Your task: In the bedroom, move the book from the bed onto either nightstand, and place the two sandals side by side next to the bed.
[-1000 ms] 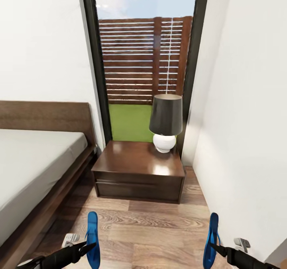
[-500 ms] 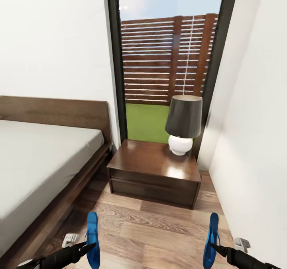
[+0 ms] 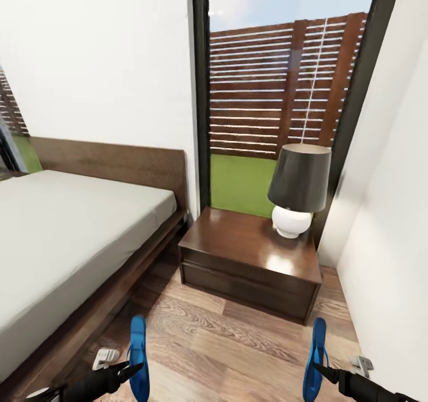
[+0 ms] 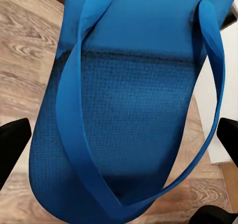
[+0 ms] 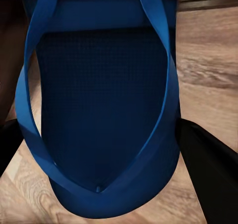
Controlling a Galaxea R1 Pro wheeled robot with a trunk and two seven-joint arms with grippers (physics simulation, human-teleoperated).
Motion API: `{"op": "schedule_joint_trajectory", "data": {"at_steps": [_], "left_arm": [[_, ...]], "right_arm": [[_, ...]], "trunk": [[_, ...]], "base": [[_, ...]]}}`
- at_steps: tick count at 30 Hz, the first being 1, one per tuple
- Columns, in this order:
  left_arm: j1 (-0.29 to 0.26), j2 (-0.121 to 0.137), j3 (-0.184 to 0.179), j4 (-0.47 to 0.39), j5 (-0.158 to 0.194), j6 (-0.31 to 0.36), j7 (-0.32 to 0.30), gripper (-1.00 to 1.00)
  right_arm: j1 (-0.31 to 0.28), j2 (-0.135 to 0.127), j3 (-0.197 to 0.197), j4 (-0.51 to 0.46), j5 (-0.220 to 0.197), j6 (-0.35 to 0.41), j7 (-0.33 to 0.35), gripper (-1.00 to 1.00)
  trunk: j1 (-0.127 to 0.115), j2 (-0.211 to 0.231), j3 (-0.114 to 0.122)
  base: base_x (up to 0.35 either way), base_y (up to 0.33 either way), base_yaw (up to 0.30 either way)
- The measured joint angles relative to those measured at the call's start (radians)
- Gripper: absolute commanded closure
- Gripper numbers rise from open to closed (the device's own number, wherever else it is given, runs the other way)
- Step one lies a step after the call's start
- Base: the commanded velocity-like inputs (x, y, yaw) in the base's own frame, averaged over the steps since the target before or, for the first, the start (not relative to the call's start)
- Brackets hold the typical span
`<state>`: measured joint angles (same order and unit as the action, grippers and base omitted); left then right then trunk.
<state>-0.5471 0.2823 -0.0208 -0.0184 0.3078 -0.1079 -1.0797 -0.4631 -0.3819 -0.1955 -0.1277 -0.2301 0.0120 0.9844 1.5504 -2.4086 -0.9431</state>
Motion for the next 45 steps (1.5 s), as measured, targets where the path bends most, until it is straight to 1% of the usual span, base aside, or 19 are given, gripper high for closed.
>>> {"op": "schedule_joint_trajectory", "data": {"at_steps": [23,30,45], "left_arm": [[0.000,0.000,-0.001,0.000,0.000,0.000,0.000,1.00],[0.000,0.000,0.000,0.000,0.000,0.000,0.000,1.00],[0.000,0.000,-0.001,0.000,0.000,0.000,0.000,1.00]], "right_arm": [[0.000,0.000,0.002,0.000,0.000,0.001,-0.001,1.00],[0.000,-0.001,0.000,0.000,0.000,0.001,0.000,1.00],[0.000,-0.001,0.001,0.000,0.000,0.001,-0.001,1.00]], "trunk": [[0.000,0.000,0.000],[0.000,0.000,0.000],[0.000,0.000,0.000]], "base": [[0.000,-0.015,0.292],[0.000,-0.153,0.292],[0.000,-0.010,0.292]]}}
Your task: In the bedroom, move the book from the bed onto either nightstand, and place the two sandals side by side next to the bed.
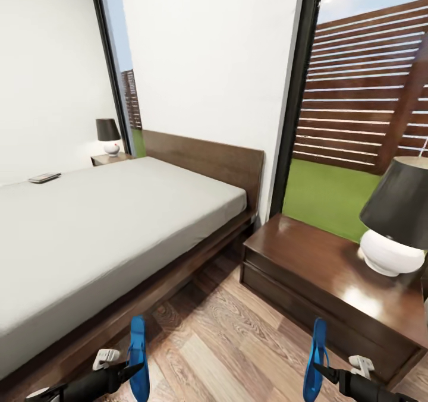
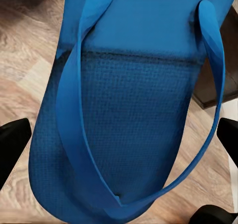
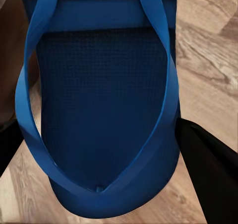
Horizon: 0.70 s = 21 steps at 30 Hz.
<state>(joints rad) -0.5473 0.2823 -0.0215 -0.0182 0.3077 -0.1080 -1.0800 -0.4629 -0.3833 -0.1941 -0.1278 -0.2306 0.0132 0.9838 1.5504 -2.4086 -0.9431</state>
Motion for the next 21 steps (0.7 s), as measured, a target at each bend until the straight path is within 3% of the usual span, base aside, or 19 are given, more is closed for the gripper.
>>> {"op": "schedule_joint_trajectory", "data": {"at_steps": [8,14,21], "left_arm": [[0.000,0.000,-0.001,0.000,0.000,0.000,0.000,1.00],[0.001,-0.002,-0.001,0.000,0.000,0.000,0.001,1.00],[0.001,-0.008,0.001,0.000,0.000,0.000,0.001,1.00]], "right_arm": [[0.000,0.000,0.001,0.000,0.000,0.000,0.000,1.00],[0.000,0.000,-0.001,0.000,0.000,0.000,0.000,1.00],[0.000,0.000,-0.001,0.000,0.000,0.000,0.000,1.00]], "trunk": [[0.000,0.000,0.000],[0.000,0.000,0.000],[0.000,0.000,0.000]], "base": [[0.000,-0.008,0.292],[0.000,-0.173,0.292],[0.000,-0.027,0.292]]}}
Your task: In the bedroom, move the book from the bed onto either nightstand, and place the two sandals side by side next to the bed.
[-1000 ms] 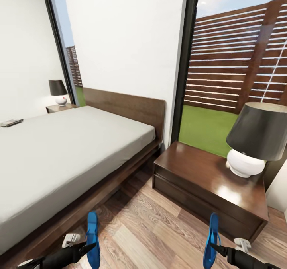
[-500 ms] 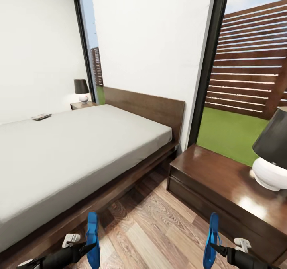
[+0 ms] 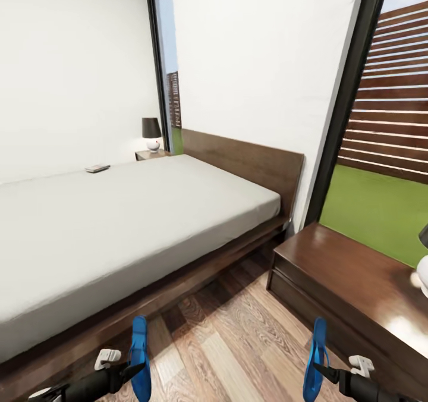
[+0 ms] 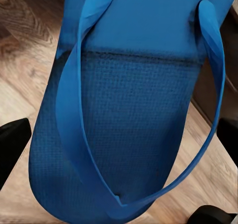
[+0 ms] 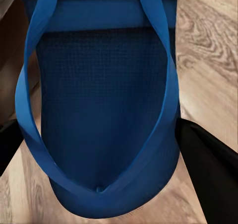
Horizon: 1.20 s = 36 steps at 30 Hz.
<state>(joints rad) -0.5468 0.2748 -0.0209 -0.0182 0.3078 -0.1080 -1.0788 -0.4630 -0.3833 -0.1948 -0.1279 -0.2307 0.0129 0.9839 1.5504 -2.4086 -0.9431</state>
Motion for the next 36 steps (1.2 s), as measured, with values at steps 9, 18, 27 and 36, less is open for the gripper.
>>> {"op": "schedule_joint_trajectory", "data": {"at_steps": [9,18,27,36], "left_arm": [[0.000,0.000,-0.001,0.000,0.000,0.000,0.019,1.00],[-0.001,0.000,-0.002,0.000,0.000,0.000,0.020,1.00],[-0.001,0.000,-0.002,0.000,0.000,0.000,0.020,1.00],[-0.001,0.000,-0.002,0.000,0.000,0.000,0.020,1.00]], "right_arm": [[0.000,0.000,0.001,0.000,0.000,0.000,0.000,1.00],[0.000,0.000,0.001,0.000,0.000,0.000,0.000,1.00],[0.000,0.000,0.001,0.000,0.000,0.000,0.000,1.00],[0.000,0.000,0.002,0.000,0.000,0.000,0.000,1.00]], "trunk": [[0.000,0.000,0.000],[0.000,0.000,0.000],[0.000,0.000,0.000],[0.000,0.000,0.000]], "base": [[0.000,0.000,0.292],[0.000,0.000,0.292],[0.000,0.000,0.292],[0.000,0.000,0.292]]}}
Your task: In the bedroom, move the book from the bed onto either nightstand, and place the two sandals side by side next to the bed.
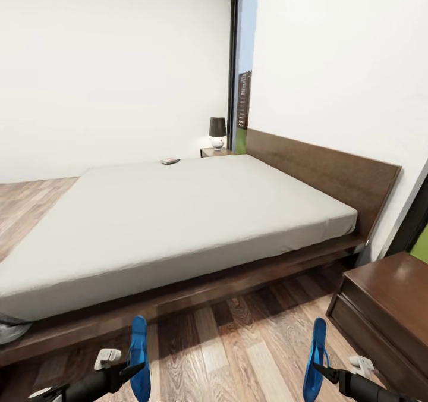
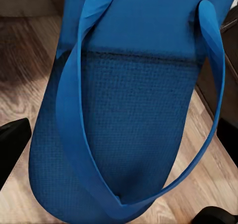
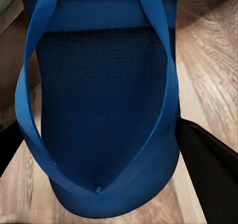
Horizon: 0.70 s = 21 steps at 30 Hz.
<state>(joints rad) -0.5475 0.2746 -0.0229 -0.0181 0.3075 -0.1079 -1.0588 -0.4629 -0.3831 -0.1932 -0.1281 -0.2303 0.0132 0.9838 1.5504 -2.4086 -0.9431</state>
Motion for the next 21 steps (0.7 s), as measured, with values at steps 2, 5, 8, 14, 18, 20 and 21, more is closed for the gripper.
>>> {"op": "schedule_joint_trajectory", "data": {"at_steps": [2,5,8,14,18,20,21], "left_arm": [[0.000,0.000,0.000,0.000,0.000,0.000,0.000,1.00],[0.000,0.000,0.000,0.000,0.000,0.000,0.000,1.00],[0.000,0.000,0.000,0.000,0.000,0.000,0.000,1.00],[0.000,0.000,0.000,0.000,0.000,0.000,0.000,1.00],[0.000,0.000,0.000,0.000,0.000,0.000,0.000,1.00],[0.001,0.000,0.000,0.000,0.000,0.000,0.000,1.00],[0.000,0.000,0.000,0.000,0.000,0.000,0.000,1.00]], "right_arm": [[0.000,0.000,0.000,0.000,0.000,0.000,0.000,1.00],[0.000,0.000,0.000,0.000,0.000,0.000,0.000,1.00],[0.000,0.000,0.000,0.000,0.000,0.000,0.000,1.00],[0.000,0.000,0.000,0.000,0.000,0.000,0.000,1.00],[0.000,0.000,0.000,0.000,0.000,0.000,0.000,1.00],[0.000,0.000,0.000,0.000,0.000,0.000,0.000,1.00],[0.000,0.000,0.000,0.001,0.000,0.000,0.000,1.00]], "trunk": [[0.000,0.000,0.000],[0.000,0.000,0.000],[0.000,0.000,0.000],[0.000,0.000,0.000],[0.000,0.000,0.000],[0.000,0.000,0.000],[0.000,0.000,0.000]], "base": [[0.000,0.000,0.292],[0.000,0.000,0.292],[0.000,0.000,0.292],[0.000,0.000,0.292],[0.000,0.000,0.292],[0.000,0.000,0.292],[0.000,0.000,0.292]]}}
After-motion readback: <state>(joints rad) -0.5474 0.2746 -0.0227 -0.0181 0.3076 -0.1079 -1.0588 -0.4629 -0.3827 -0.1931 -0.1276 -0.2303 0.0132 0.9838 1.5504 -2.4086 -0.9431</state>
